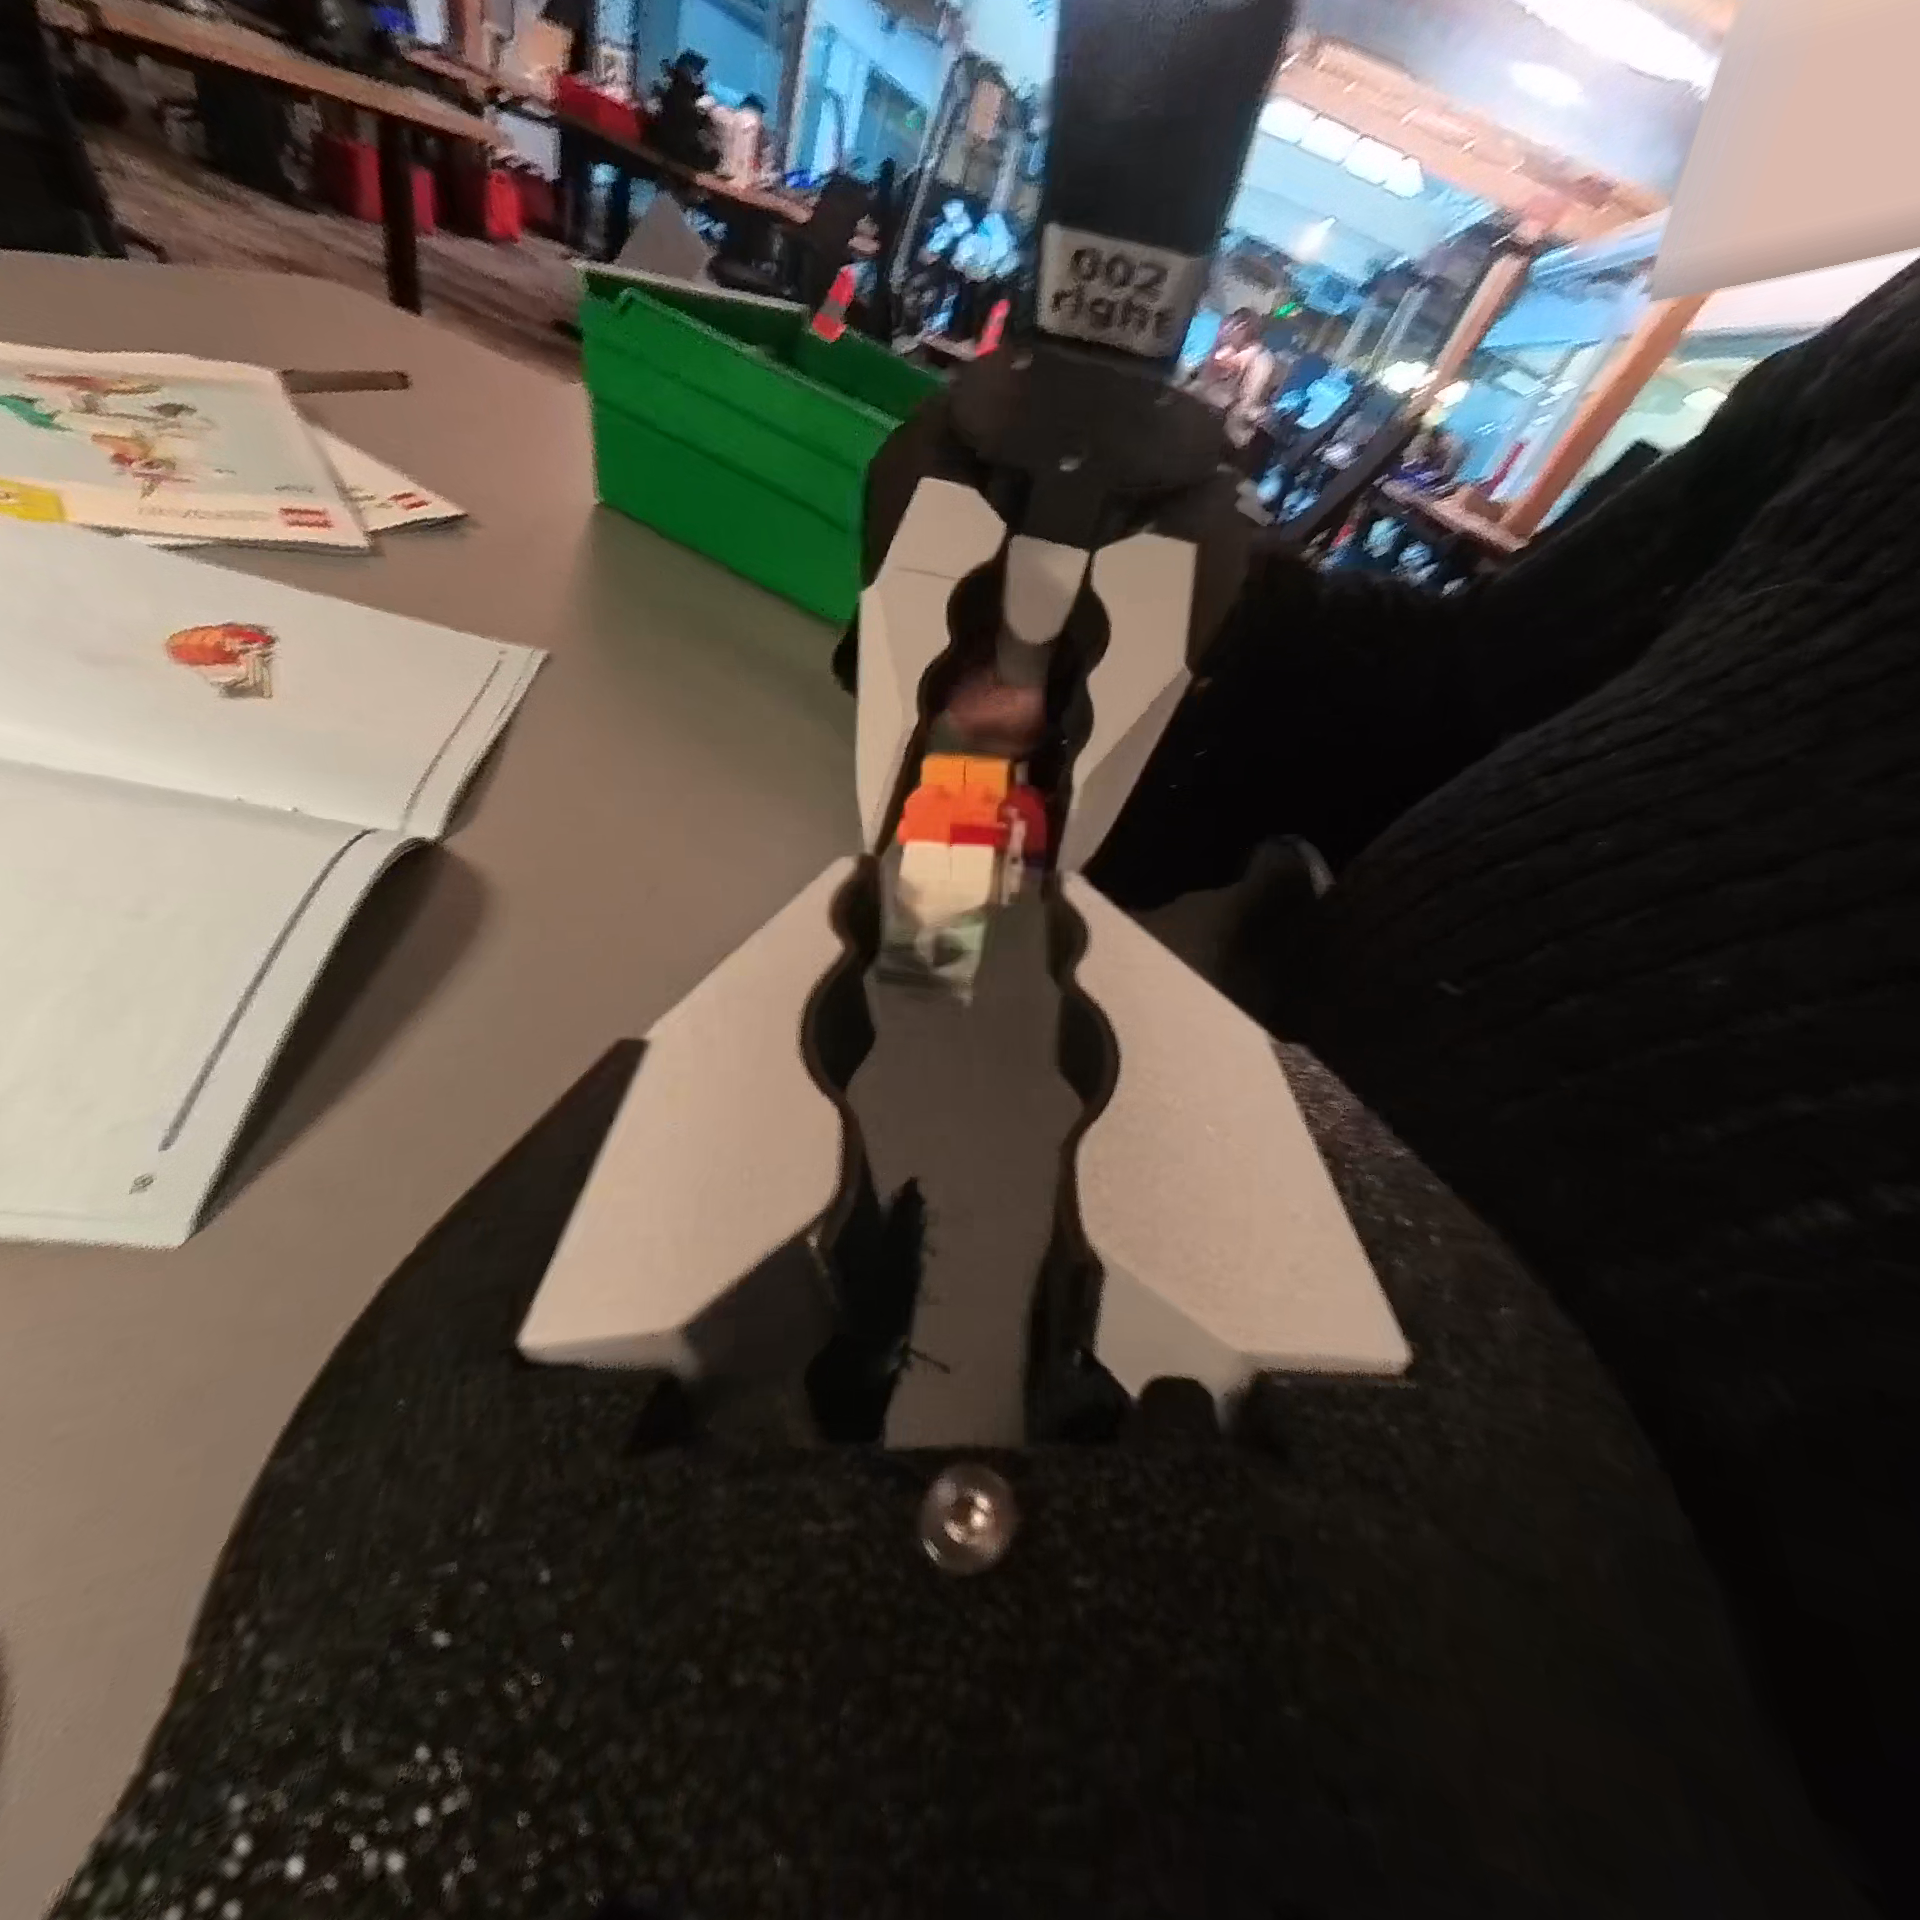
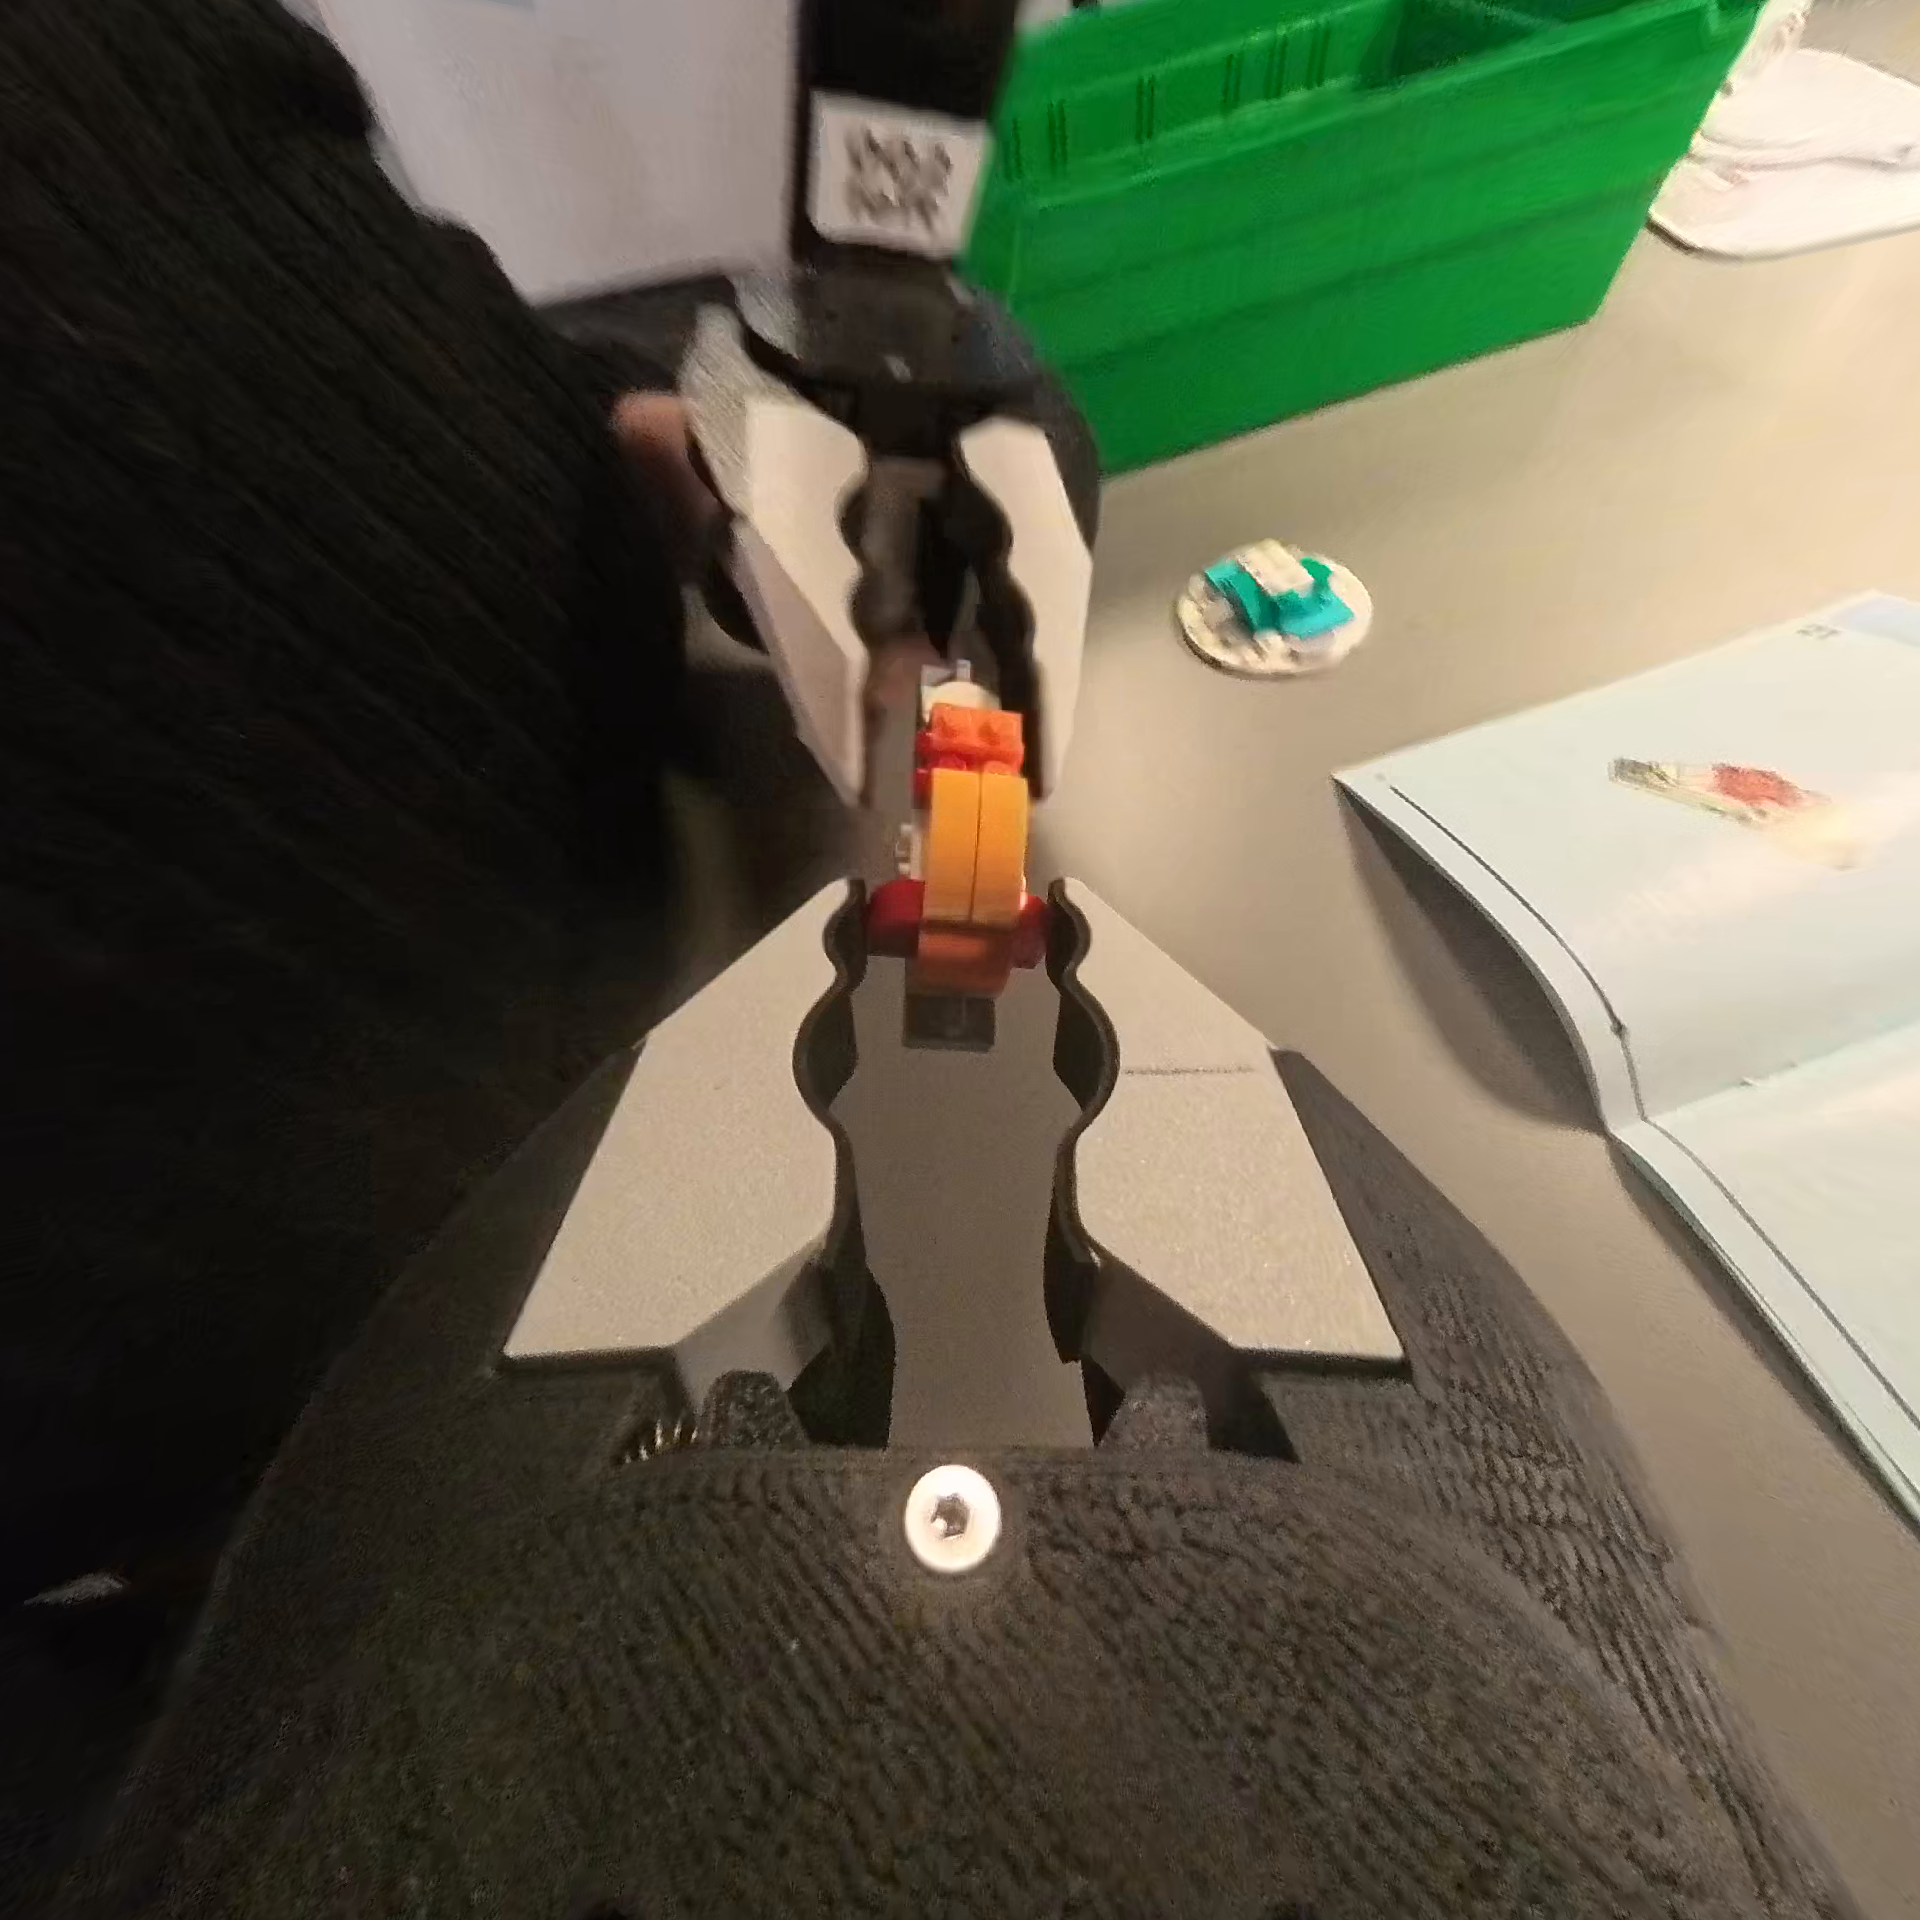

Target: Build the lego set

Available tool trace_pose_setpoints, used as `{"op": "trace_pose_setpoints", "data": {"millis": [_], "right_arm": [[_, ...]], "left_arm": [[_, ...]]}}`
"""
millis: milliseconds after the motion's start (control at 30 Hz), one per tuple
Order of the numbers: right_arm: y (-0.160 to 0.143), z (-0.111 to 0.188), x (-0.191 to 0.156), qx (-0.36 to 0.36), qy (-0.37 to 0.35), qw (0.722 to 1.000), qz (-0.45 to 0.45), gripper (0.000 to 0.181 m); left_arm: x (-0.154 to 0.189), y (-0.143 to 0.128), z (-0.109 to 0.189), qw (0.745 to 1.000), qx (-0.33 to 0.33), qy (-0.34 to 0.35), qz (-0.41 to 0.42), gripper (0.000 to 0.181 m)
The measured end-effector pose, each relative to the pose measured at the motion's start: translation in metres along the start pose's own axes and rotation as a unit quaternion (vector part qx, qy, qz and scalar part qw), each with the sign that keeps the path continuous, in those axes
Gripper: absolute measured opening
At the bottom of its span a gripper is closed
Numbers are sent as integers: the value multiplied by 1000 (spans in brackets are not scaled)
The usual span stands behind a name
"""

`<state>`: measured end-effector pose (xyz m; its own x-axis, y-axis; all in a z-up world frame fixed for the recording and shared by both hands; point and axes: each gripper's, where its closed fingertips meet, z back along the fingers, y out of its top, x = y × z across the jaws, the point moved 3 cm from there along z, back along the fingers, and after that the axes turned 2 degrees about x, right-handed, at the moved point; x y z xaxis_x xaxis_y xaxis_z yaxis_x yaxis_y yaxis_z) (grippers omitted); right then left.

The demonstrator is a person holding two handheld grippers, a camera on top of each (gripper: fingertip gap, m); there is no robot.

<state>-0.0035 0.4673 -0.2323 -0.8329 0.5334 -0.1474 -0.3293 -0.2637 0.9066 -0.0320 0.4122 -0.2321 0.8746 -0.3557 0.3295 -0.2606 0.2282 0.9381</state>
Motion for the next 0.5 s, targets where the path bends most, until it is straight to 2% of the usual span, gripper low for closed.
{"op": "trace_pose_setpoints", "data": {"millis": [67,200,433,500], "right_arm": [[-19,-4,11,-54,-39,997,27,33],[-52,-15,18,-142,-62,985,71,33],[-58,-21,22,-155,-74,981,87,35],[-57,-17,22,-152,-83,981,85,45]], "left_arm": [[-11,-3,7,999,-21,43,-12,49],[-24,2,26,994,-17,102,-21,64],[-18,10,45,994,-3,108,-1,73],[-16,15,51,993,7,115,-2,74]]}}
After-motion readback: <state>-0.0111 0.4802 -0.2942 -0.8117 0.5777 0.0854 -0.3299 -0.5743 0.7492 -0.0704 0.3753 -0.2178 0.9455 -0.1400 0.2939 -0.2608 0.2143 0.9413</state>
